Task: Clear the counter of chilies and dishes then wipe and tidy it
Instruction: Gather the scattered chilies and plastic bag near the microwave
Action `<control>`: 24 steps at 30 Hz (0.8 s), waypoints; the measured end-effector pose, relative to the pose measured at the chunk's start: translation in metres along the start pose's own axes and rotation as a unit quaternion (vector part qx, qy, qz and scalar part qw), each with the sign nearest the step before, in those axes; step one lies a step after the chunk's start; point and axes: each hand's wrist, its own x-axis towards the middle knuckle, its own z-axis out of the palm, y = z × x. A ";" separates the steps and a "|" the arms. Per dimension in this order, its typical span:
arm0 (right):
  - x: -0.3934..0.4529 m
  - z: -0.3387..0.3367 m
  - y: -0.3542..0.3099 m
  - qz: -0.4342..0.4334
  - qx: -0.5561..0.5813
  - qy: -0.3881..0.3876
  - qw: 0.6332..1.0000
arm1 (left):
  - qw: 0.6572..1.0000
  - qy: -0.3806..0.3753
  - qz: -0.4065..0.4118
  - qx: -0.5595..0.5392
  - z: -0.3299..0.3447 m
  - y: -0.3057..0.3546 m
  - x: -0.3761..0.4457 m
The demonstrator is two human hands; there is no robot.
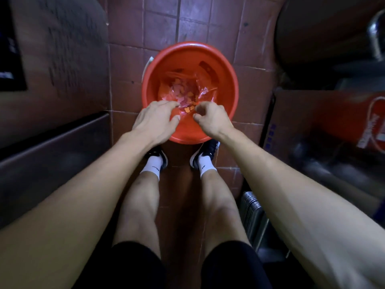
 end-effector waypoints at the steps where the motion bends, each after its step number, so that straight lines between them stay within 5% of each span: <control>1: -0.012 -0.008 -0.008 -0.004 -0.004 -0.003 1.000 | 1.000 -0.009 -0.003 0.012 -0.014 0.005 -0.008; 6: -0.065 -0.043 -0.047 -0.060 -0.033 -0.012 0.998 | 0.999 -0.021 -0.016 0.047 -0.081 0.036 -0.050; 24: -0.231 -0.182 -0.107 -0.281 -0.125 -0.017 0.952 | 0.977 0.157 -0.145 -0.016 -0.173 0.143 -0.252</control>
